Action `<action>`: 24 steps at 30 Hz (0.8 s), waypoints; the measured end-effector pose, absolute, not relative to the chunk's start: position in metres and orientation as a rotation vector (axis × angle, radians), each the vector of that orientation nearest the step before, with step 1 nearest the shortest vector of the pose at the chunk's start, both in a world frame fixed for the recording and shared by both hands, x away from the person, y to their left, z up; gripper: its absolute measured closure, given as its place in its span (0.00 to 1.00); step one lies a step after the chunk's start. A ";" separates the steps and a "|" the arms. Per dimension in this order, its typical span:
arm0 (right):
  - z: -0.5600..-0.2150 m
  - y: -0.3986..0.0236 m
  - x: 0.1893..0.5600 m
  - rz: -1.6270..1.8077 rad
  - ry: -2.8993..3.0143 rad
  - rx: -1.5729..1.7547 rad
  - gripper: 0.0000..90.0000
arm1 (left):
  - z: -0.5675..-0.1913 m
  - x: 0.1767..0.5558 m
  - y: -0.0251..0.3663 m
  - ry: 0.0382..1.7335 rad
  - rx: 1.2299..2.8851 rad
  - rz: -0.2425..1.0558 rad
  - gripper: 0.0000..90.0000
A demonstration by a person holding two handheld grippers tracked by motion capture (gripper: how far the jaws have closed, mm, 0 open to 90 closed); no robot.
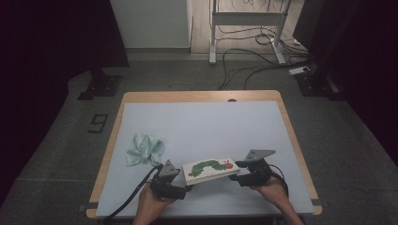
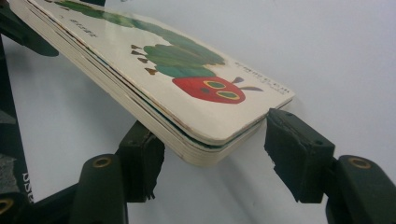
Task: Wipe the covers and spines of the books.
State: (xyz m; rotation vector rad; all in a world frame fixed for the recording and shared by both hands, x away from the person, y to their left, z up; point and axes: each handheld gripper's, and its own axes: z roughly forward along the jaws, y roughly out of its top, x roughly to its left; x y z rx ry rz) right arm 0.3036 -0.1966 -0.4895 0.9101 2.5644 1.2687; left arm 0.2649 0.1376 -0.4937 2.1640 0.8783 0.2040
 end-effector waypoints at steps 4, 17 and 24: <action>-0.495 -0.198 0.299 1.263 2.572 0.911 0.40 | -0.500 0.262 0.138 0.888 2.177 0.220 0.25; -0.508 -0.200 0.289 1.261 2.579 0.918 0.39 | -0.513 0.253 0.134 0.870 2.171 0.141 0.27; -0.510 -0.200 0.282 1.226 2.592 0.886 0.38 | -0.514 0.250 0.132 0.848 2.175 0.126 0.27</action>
